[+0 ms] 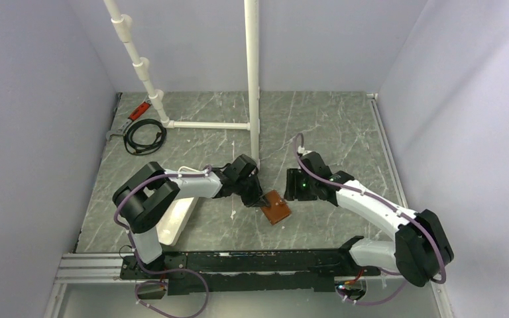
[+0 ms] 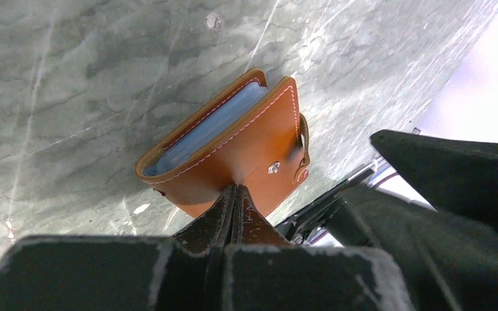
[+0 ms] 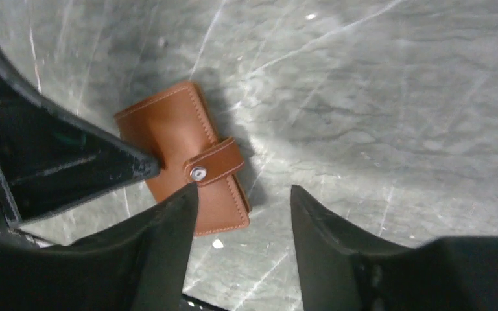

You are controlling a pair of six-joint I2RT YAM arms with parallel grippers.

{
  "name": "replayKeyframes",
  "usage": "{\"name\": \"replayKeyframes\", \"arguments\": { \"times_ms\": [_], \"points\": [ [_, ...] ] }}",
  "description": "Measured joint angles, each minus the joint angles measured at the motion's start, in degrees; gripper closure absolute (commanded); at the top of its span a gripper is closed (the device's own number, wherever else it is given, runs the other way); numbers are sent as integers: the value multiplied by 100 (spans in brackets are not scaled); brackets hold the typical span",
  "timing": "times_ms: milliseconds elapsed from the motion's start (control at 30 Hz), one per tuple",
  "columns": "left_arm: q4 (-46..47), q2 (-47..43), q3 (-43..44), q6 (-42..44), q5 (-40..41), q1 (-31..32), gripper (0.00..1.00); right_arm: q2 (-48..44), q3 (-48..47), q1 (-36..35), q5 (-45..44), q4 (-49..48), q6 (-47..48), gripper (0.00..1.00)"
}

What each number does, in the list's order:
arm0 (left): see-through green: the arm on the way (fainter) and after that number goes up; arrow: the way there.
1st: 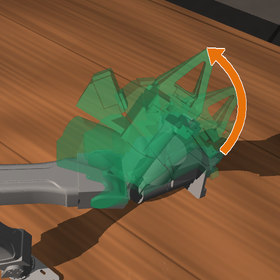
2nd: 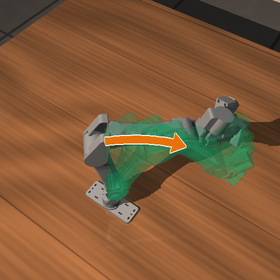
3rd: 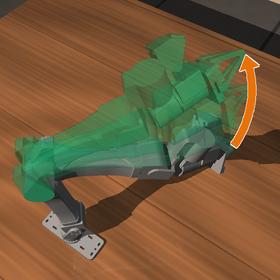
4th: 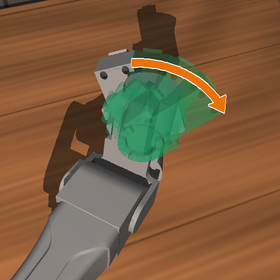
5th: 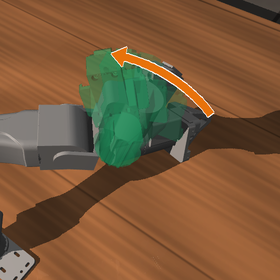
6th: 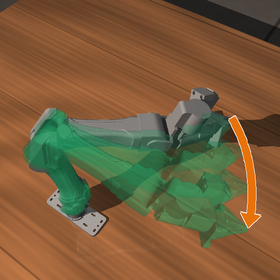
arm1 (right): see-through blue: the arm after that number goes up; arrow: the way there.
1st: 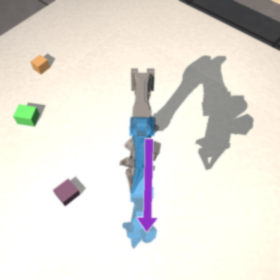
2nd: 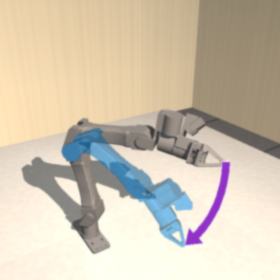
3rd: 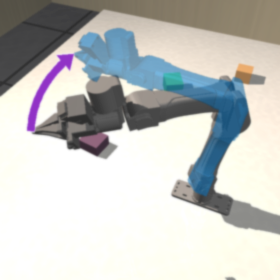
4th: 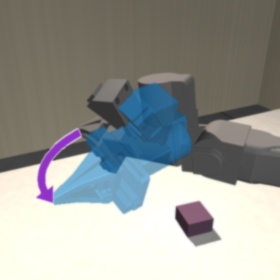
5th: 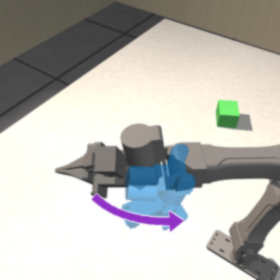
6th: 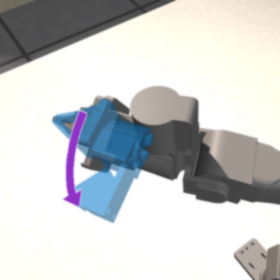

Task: Put the credit cards into the card holder
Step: Open the card holder at the center of the board.

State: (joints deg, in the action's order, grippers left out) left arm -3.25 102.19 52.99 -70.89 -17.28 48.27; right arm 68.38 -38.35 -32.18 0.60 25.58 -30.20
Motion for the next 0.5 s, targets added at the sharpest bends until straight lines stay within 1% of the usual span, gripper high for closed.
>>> {"name": "replayKeyframes", "arguments": {
  "times_ms": [67,133,200,300,367,433,500],
  "points": [
    [-7,-4,17,122,4,9,100,57,-22,-142,264,7,131,27],
    [-9,-7,26,229,11,15,100,59,-13,-404,511,-4,271,27],
    [-7,-11,28,299,22,26,100,118,-20,-713,597,-85,378,33],
    [0,-11,33,382,24,31,100,619,-173,-968,463,-118,459,51],
    [-2,-13,39,426,24,35,100,1088,-341,-992,144,-85,446,62],
    [-7,-26,39,450,52,50,100,1335,-501,-1025,-122,24,330,64],
    [-24,-52,39,516,122,70,100,1311,-568,-1075,-522,57,256,61]
  ]
}}
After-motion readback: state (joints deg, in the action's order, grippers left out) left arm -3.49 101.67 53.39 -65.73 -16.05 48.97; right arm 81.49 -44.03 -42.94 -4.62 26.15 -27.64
